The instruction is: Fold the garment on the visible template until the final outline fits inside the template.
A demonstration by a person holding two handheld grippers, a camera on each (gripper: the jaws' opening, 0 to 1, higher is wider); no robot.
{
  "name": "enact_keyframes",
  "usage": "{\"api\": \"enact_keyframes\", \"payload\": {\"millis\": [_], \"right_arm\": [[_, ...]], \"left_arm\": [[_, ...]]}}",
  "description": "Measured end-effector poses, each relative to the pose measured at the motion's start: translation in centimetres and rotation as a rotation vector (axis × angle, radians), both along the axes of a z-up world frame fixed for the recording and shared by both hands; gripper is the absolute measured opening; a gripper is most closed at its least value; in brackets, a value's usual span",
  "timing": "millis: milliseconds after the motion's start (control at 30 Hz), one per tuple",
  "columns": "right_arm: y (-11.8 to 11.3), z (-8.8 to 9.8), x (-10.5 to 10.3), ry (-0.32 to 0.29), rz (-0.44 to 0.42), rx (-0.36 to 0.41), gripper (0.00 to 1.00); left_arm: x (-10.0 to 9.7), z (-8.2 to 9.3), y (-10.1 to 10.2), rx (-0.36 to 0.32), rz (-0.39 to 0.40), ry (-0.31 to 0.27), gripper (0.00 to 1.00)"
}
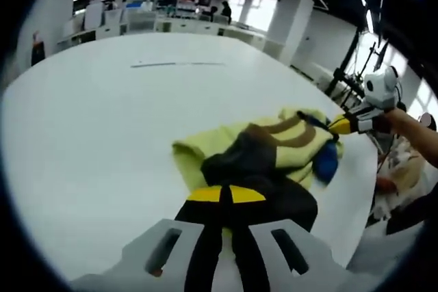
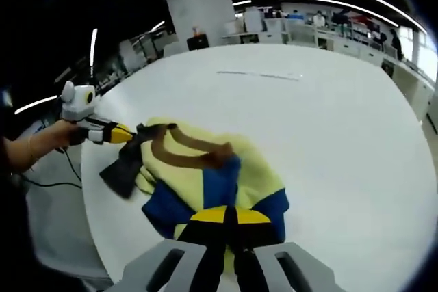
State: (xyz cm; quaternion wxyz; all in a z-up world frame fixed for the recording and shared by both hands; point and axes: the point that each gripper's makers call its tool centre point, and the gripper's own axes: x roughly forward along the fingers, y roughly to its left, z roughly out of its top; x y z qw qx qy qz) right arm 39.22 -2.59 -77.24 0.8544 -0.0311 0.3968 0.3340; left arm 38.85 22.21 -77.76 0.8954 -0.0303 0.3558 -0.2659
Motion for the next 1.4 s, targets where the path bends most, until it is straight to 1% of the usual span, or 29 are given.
{"api": "enact_keyframes", "payload": {"millis": [200,333,367,533,633,767,800,900,933,1067,1133,1200,1267,1400], "right_arm": [[-0.1,0.2,-0.2,-0.005,0.002,0.001,0.0],[-0.3,1.0,-0.3,-0.015,-0.013,0.016,0.0],[-0.4,1.2,-0.4,-0.019,-0.016,0.017,0.0],[-0.8,2.5,-0.4,-0.047,-0.024,0.027,0.0],[-0.9,4.0,-0.5,-0.073,-0.029,0.041,0.0],[-0.8,5.5,-0.4,-0.095,-0.021,0.054,0.0],[-0.7,6.0,-0.4,-0.106,-0.014,0.049,0.0],[-0.4,7.3,-0.2,-0.141,0.0,0.041,0.0],[-0.4,8.0,0.2,-0.159,-0.002,0.041,0.0],[-0.6,10.0,1.3,-0.214,-0.021,0.038,0.0],[-0.9,11.1,2.1,-0.238,-0.036,0.043,0.0],[-1.2,12.1,3.0,-0.262,-0.053,0.047,0.0],[-1.3,12.6,3.6,-0.276,-0.058,0.046,0.0],[-1.6,13.4,5.3,-0.302,-0.081,0.034,0.0]], "left_arm": [[-0.1,0.3,0.0,0.011,0.0,-0.016,0.0],[-0.2,1.2,-0.1,0.009,-0.002,-0.04,0.0],[-0.2,1.6,0.0,0.009,-0.002,-0.054,0.0],[-0.2,3.8,0.2,0.005,0.003,-0.113,0.0],[0.2,5.5,0.7,0.031,0.025,-0.173,0.0],[0.6,7.3,1.1,0.042,0.043,-0.219,0.0],[0.7,7.7,1.2,0.042,0.045,-0.224,0.0],[1.4,9.7,1.2,0.031,0.053,-0.27,0.0],[1.6,10.1,1.3,0.025,0.056,-0.273,0.0],[2.7,12.7,1.8,0.008,0.077,-0.327,0.0],[3.2,13.8,2.2,0.0,0.087,-0.344,0.0],[3.9,14.6,2.7,0.004,0.097,-0.358,0.0],[4.4,15.0,3.1,0.006,0.101,-0.364,0.0],[5.7,15.7,3.9,-0.023,0.134,-0.371,0.0]]}}
